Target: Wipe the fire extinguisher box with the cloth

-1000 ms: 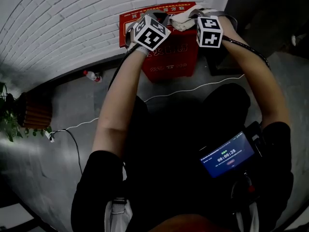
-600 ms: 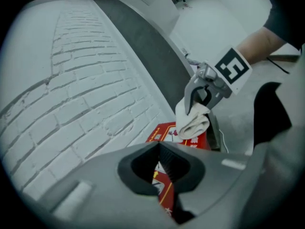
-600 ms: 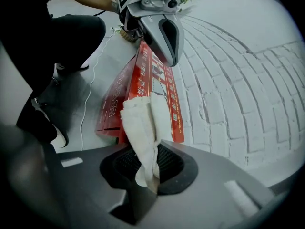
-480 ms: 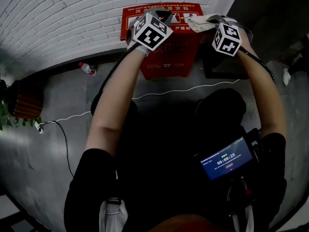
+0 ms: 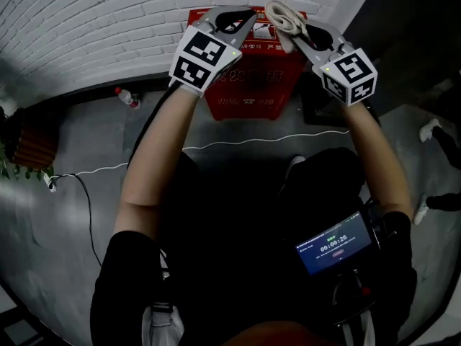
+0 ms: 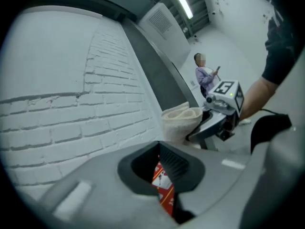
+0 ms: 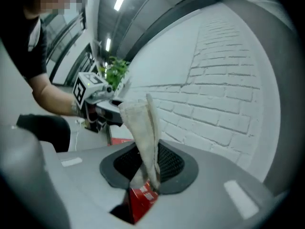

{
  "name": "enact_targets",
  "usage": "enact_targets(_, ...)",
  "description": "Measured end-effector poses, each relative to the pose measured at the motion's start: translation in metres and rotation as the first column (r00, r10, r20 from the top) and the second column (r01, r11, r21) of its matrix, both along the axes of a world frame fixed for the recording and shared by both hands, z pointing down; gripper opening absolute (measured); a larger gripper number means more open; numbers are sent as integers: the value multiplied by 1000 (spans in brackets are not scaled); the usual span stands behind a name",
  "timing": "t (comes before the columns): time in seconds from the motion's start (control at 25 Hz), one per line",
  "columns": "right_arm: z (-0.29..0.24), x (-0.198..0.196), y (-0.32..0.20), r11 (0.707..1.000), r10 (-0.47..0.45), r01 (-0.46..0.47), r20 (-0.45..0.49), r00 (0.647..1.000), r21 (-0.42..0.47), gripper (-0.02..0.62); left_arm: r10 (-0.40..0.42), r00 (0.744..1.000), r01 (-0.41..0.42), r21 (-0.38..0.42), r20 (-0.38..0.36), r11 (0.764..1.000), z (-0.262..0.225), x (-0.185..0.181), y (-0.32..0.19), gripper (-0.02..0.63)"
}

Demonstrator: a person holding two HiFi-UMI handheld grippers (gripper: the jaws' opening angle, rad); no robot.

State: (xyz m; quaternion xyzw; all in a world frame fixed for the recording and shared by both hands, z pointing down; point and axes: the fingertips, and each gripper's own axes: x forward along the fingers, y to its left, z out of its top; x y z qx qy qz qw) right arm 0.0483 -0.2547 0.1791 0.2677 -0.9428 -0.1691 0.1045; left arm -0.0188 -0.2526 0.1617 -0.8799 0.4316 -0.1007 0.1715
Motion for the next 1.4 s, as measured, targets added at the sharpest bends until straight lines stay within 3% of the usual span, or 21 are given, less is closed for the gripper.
enact_targets(0.12,-10,-11,20,995,-53,69,191,980,-74,84,61,987,-62,-5,-148,998,-12,-7,23,3)
enact_targets(0.2,-13,-16,35,988,-82,113,254,964,-108,84,102,969,-104,5,-225,995,-19,-13,40,4)
enact_targets(0.36,1,-19,57,974,-129,176,288,949,-143,84,121,958,-126,-3,-260,992,1,-28,64,3)
enact_targets(0.6,54,-25,63,954,-163,236,338,927,-186,86,37,925,-69,-71,-378,995,52,-49,71,4)
enact_targets(0.8,57,-32,94,952,-193,257,325,926,-168,86,24,962,-39,-50,-273,998,57,-40,97,3)
enact_targets(1.0,39,-33,133,949,-148,237,370,917,-209,86,78,953,-91,-31,-294,995,48,-32,135,5)
enact_targets(1.16,49,-25,134,959,-157,229,356,921,-170,86,82,939,-105,-49,-334,993,61,-24,136,5)
enact_targets(1.4,65,-25,141,949,-147,238,381,913,-204,86,67,952,-94,-78,-298,993,84,-16,143,5)
